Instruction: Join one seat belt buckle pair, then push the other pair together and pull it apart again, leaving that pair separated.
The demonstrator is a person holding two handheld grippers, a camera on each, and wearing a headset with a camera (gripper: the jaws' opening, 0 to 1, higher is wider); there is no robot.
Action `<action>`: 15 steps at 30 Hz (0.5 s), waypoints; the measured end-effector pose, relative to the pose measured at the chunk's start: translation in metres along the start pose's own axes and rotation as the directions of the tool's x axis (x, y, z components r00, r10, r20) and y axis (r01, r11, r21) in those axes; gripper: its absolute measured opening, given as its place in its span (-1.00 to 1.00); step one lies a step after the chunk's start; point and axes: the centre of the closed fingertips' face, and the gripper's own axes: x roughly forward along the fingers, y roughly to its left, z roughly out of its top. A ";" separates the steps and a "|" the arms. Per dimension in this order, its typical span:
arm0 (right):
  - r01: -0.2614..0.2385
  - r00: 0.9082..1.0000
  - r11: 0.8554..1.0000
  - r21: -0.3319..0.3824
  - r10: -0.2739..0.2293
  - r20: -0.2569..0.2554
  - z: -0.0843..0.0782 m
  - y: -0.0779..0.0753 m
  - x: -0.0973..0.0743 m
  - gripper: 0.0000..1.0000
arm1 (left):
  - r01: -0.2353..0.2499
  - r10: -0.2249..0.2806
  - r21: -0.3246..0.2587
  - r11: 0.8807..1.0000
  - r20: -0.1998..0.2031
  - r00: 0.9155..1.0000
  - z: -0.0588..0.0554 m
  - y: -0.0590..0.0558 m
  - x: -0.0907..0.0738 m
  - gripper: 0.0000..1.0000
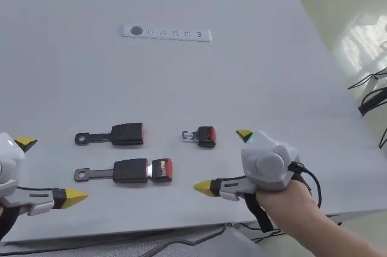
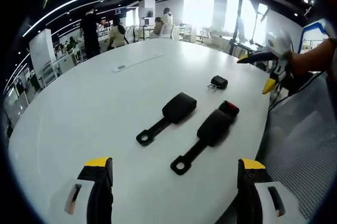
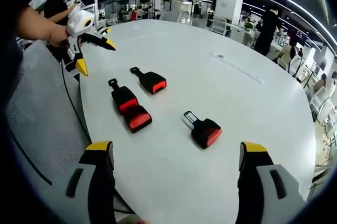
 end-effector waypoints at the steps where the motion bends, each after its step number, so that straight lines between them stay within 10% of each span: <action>1: 0.002 1.000 1.000 0.003 -0.002 -0.001 -0.001 0.000 -0.001 0.99 | 0.002 -0.002 -0.001 1.000 -0.001 1.000 0.000 -0.001 0.000 1.00; 15: -0.016 1.000 1.000 -0.004 0.016 -0.002 -0.003 0.002 -0.002 0.96 | -0.004 0.004 -0.002 1.000 -0.011 1.000 -0.003 -0.002 -0.001 1.00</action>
